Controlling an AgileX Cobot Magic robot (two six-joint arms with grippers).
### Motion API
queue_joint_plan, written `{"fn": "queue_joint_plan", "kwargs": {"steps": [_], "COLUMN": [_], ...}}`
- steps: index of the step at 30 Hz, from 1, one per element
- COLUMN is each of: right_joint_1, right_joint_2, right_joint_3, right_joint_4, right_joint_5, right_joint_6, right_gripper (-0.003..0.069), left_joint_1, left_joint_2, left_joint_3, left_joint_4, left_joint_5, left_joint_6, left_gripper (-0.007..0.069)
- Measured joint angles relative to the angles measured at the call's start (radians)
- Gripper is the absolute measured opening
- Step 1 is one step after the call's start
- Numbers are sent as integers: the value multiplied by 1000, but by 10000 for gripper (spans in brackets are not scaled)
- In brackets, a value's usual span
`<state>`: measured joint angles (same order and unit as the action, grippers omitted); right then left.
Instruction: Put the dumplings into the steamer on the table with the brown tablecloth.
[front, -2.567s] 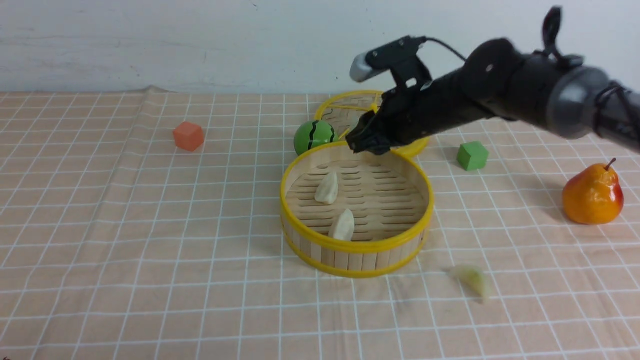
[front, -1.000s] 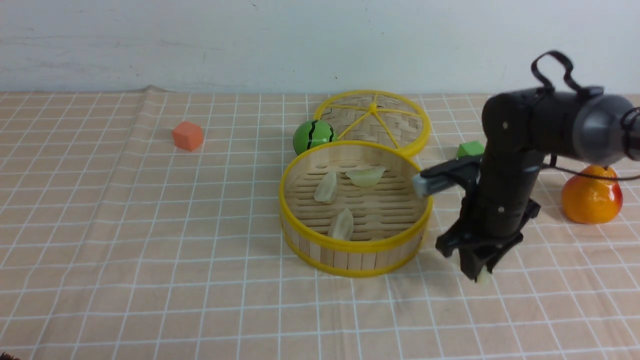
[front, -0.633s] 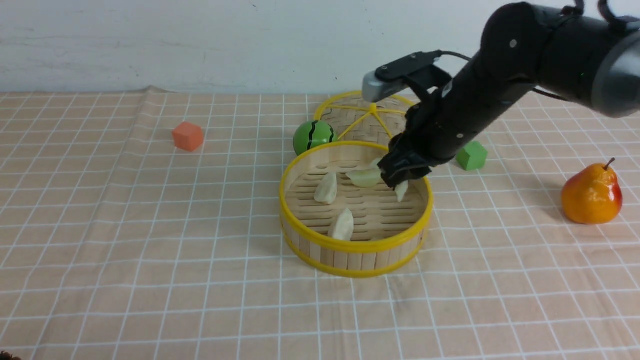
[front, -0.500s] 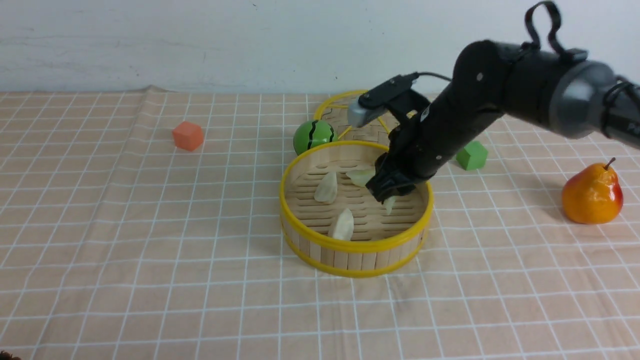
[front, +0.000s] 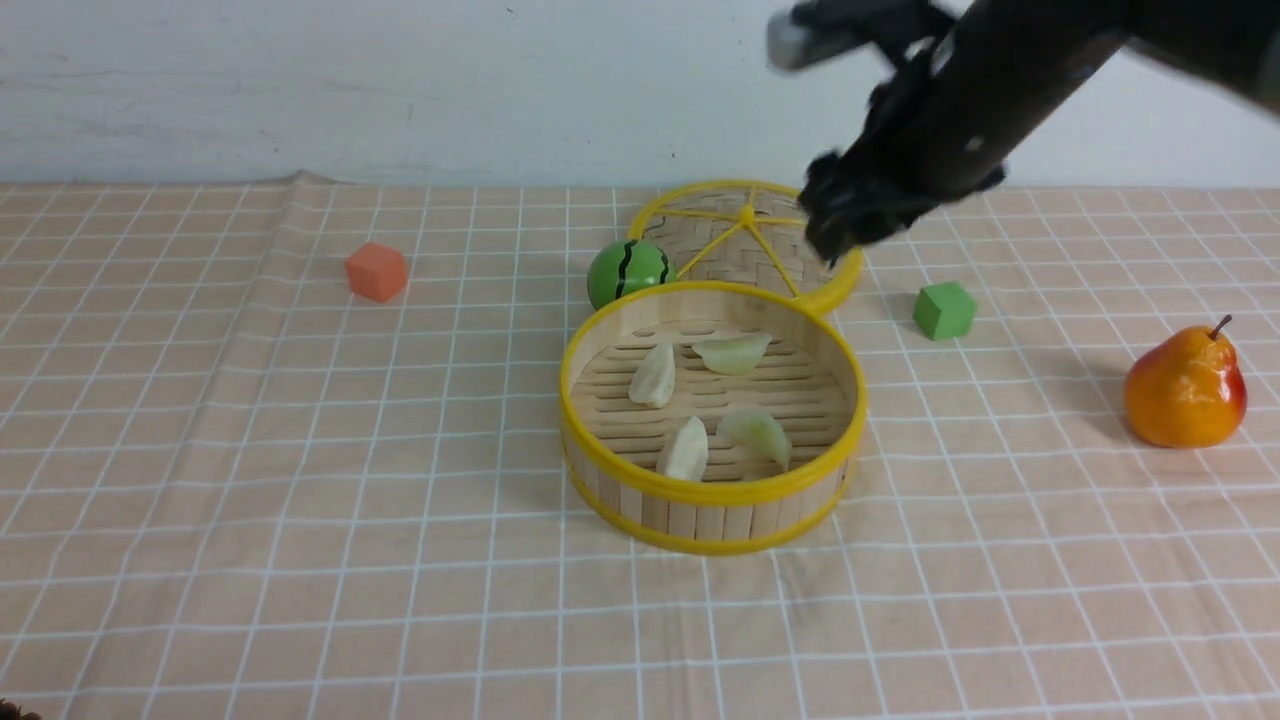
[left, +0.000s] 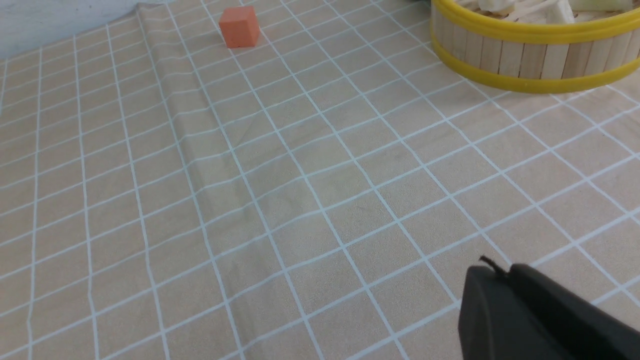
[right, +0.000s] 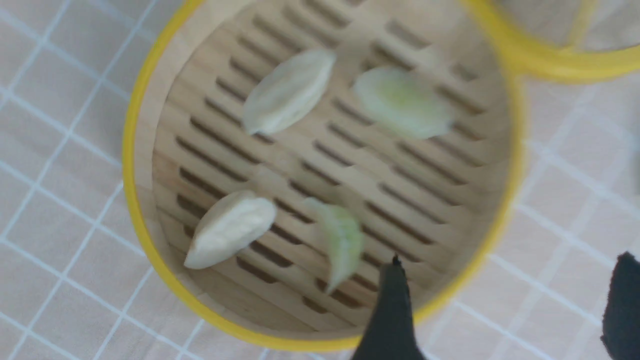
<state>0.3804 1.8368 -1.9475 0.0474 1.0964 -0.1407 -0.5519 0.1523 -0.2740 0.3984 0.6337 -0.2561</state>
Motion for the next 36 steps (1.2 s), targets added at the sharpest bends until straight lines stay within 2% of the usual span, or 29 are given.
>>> {"fn": "queue_joint_plan", "kwargs": {"steps": [4,7,11,12,14,18,20,21,22,23,29,32,36], "right_joint_1": [0,0,0,0,0,0,0,0,0,0,0,0,-1], "right_joint_2": [-283,-452,-691,-703,-843,-1072,-1128,-1224,-1235,-1306,-1553,-1610,-1694], "right_joint_3": [-12,82,343,360,614,1035,1137,1293,1312,1458,1882,1959,1971], "right_joint_4": [-78,-87,-87,-89,-96,-83,-72,-47,-41,-1,160,202,246], "right_joint_5": [15,-20,-162,-173,-306,-548,-611,-731,-745,-847,-1227,-1273,-1254], "right_joint_6": [26,29,30,30,30,52,53,54,54,55,56,36,-107], "right_gripper": [368,242,85,78,0,-20,-20,-20,-20,-20,-17,-15,-13], "left_joint_1": [0,0,0,0,0,0,0,0,0,0,0,0,0], "left_joint_2": [0,0,0,0,0,0,0,0,0,0,0,0,0], "left_joint_3": [0,0,0,0,0,0,0,0,0,0,0,0,0], "left_joint_4": [0,0,2,2,2,2,2,2,2,2,2,2,3], "left_joint_5": [0,0,0,0,1,1,1,1,1,1,1,0,1], "left_joint_6": [0,0,0,0,0,0,0,0,0,0,0,0,0], "left_gripper": [36,39,41,41,47,52,53,57,57,57,66,68,71]}}
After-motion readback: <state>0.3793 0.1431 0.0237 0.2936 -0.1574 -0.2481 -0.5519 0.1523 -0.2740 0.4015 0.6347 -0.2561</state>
